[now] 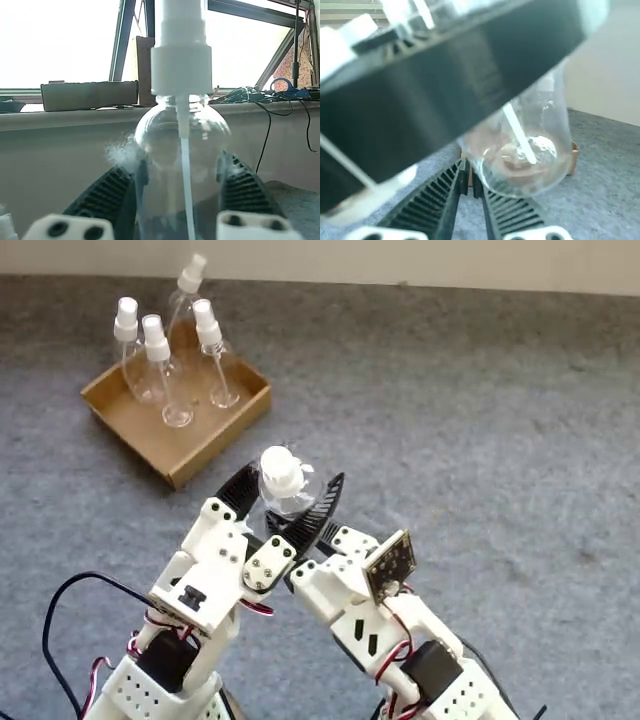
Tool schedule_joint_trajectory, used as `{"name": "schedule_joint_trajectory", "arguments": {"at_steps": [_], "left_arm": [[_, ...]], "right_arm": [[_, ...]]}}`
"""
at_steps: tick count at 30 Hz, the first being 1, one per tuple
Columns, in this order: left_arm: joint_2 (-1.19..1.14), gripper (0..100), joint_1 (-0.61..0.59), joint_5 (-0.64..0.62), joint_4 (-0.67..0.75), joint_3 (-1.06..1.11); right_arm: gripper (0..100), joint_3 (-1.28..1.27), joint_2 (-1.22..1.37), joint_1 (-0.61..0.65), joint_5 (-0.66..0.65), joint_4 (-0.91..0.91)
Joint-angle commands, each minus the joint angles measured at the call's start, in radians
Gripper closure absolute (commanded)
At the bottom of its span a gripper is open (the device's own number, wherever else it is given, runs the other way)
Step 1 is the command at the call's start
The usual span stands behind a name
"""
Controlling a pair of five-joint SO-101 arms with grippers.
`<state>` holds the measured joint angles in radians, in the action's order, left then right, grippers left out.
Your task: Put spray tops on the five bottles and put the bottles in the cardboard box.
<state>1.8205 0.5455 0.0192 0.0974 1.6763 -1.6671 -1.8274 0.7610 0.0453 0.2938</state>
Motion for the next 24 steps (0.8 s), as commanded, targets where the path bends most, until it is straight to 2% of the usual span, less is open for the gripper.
{"name": "schedule_joint_trajectory", "arguments": {"at_steps": [1, 11, 24], "left_arm": [[0.001, 94, 0.010, -0.012, -0.017, 0.018], [0.001, 94, 0.013, -0.012, -0.018, 0.018], [0.001, 94, 0.007, -0.012, -0.018, 0.018]], "right_arm": [[97.8, -0.137, -0.012, -0.087, -0.008, -0.018], [97.8, -0.137, -0.012, -0.229, -0.008, -0.024], [97.8, -0.137, -0.012, -0.239, -0.009, -0.024]]}}
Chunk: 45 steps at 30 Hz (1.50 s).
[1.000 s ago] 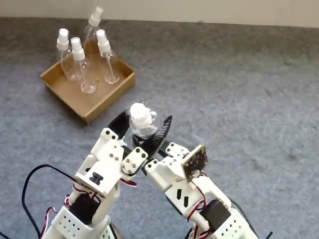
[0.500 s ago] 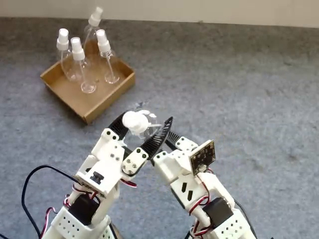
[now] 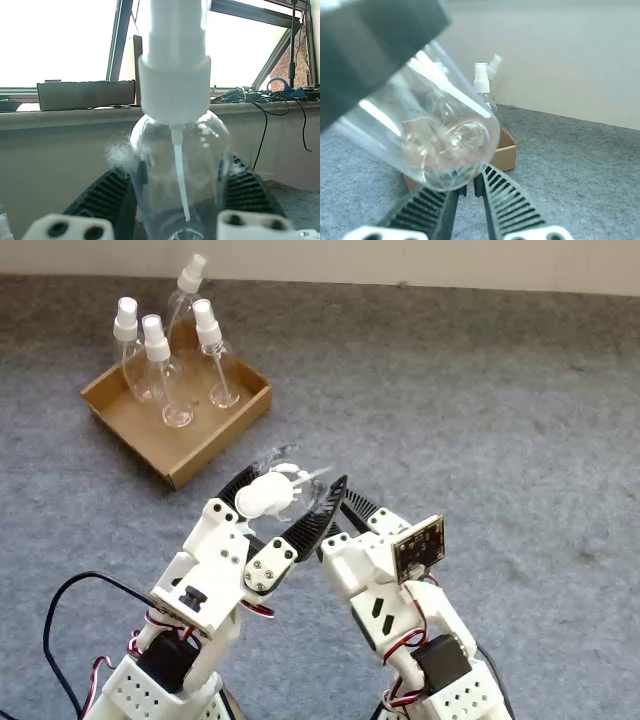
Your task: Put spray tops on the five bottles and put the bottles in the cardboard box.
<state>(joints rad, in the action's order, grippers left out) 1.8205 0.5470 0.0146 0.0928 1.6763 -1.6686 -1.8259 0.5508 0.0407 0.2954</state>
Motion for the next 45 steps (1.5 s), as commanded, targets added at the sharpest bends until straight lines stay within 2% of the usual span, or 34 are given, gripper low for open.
{"name": "schedule_joint_trajectory", "arguments": {"at_steps": [1, 18, 30, 34, 41, 45], "left_arm": [[0.001, 94, 0.005, -0.008, -0.014, 0.018], [0.002, 94, 0.004, -0.002, -0.006, 0.018], [0.004, 94, 0.004, -0.002, -0.003, 0.018], [0.004, 94, -0.010, 0.000, 0.060, 0.018], [0.002, 94, -0.053, -0.006, 0.072, 0.018], [0.001, 94, -0.051, -0.006, -0.002, 0.018]], "right_arm": [[97.8, -0.136, -0.013, -0.028, -0.005, -0.025], [97.8, -0.137, -0.013, -0.015, -0.005, -0.022], [97.8, -0.139, -0.013, 0.140, -0.005, 0.041], [97.8, -0.139, -0.013, 0.196, -0.005, 0.067], [97.8, -0.139, -0.013, 0.205, -0.006, 0.071], [97.8, -0.136, -0.013, 0.199, -0.006, 0.071]]}}
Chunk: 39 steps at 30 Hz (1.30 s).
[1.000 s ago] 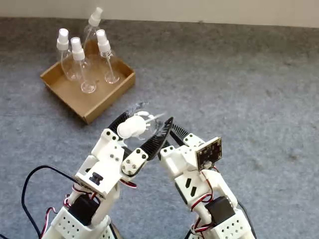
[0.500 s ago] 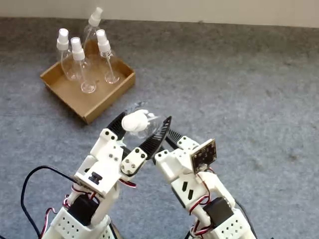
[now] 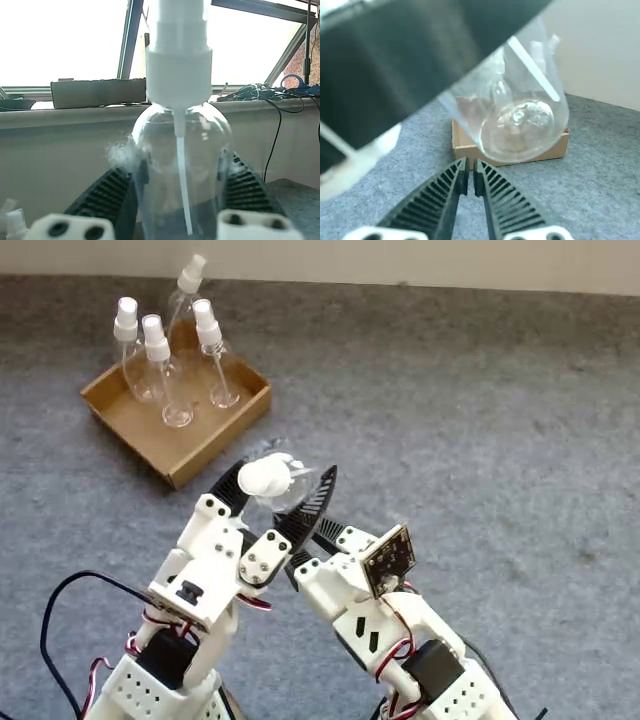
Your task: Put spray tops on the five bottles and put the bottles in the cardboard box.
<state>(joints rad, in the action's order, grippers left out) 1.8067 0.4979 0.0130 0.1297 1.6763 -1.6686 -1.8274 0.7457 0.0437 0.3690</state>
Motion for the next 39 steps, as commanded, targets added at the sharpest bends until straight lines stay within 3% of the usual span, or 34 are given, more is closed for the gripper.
{"name": "schedule_joint_trajectory", "arguments": {"at_steps": [1, 7, 13, 23, 34, 39], "left_arm": [[0.015, 94, -0.002, -0.005, -0.064, 0.018], [0.015, 94, -0.002, -0.005, -0.170, 0.018], [0.015, 94, -0.004, -0.005, -0.190, 0.018], [0.015, 94, -0.004, -0.005, -0.224, 0.018], [0.018, 94, -0.015, 0.000, -0.219, 0.018], [0.018, 94, -0.131, -0.003, -0.218, 0.018]], "right_arm": [[97.8, -0.136, -0.012, 0.004, -0.009, -0.002], [97.8, -0.136, -0.012, 0.004, -0.009, -0.002], [97.8, -0.136, -0.012, 0.001, -0.009, -0.002], [97.8, -0.136, -0.012, -0.232, -0.009, -0.008], [97.8, -0.136, -0.012, -0.249, -0.009, -0.008], [97.8, -0.136, -0.012, -0.249, -0.009, -0.005]]}}
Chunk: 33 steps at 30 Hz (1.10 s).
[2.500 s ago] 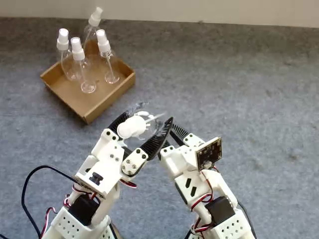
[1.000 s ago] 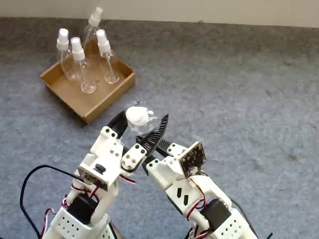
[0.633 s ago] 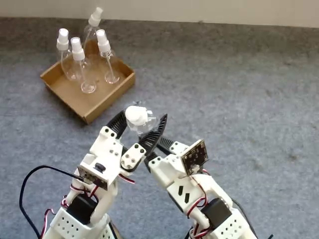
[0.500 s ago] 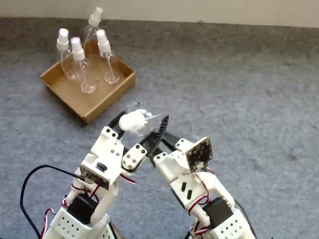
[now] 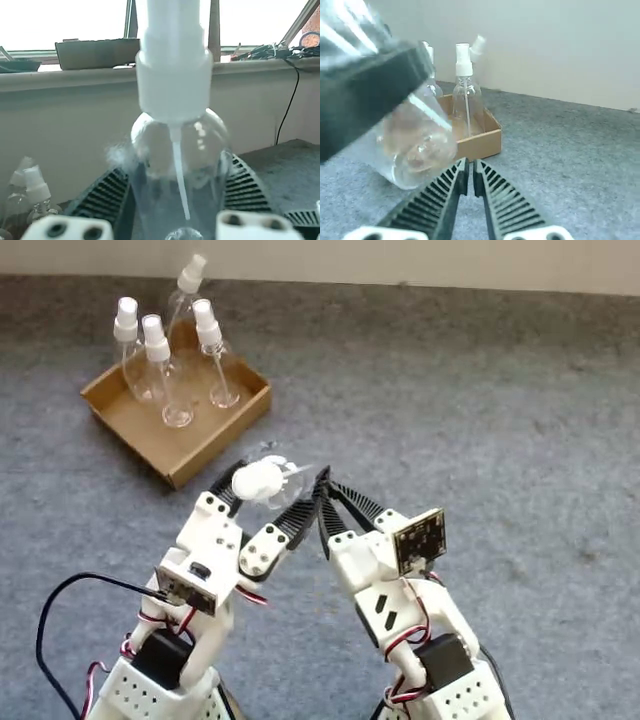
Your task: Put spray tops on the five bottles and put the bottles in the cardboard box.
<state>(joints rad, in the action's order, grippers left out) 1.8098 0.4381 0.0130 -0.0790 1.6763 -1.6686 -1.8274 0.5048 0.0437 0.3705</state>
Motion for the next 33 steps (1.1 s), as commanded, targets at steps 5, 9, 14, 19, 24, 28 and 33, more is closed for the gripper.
{"name": "schedule_joint_trajectory", "arguments": {"at_steps": [5, 9, 14, 19, 24, 28, 33], "left_arm": [[0.015, 94, -0.268, -0.005, -0.009, 0.018], [0.015, 94, -0.352, -0.005, -0.009, 0.018], [0.015, 94, -0.449, -0.005, -0.008, 0.018], [0.015, 94, -0.535, -0.003, 0.054, 0.018], [0.012, 94, -0.608, 0.000, 0.063, 0.018], [0.012, 94, -0.627, 0.002, 0.063, 0.018], [0.012, 94, -0.630, 0.002, 0.052, 0.018]], "right_arm": [[97.8, -0.136, -0.012, -0.008, -0.009, -0.005], [97.8, -0.136, -0.010, -0.008, -0.008, -0.004], [97.8, -0.136, -0.008, -0.008, -0.006, -0.002], [97.8, -0.136, -0.008, -0.008, -0.005, 0.044], [97.8, -0.136, -0.008, -0.008, -0.005, 0.093], [97.8, -0.136, -0.008, -0.012, -0.008, 0.150], [97.8, -0.136, -0.008, -0.015, -0.008, 0.203]]}}
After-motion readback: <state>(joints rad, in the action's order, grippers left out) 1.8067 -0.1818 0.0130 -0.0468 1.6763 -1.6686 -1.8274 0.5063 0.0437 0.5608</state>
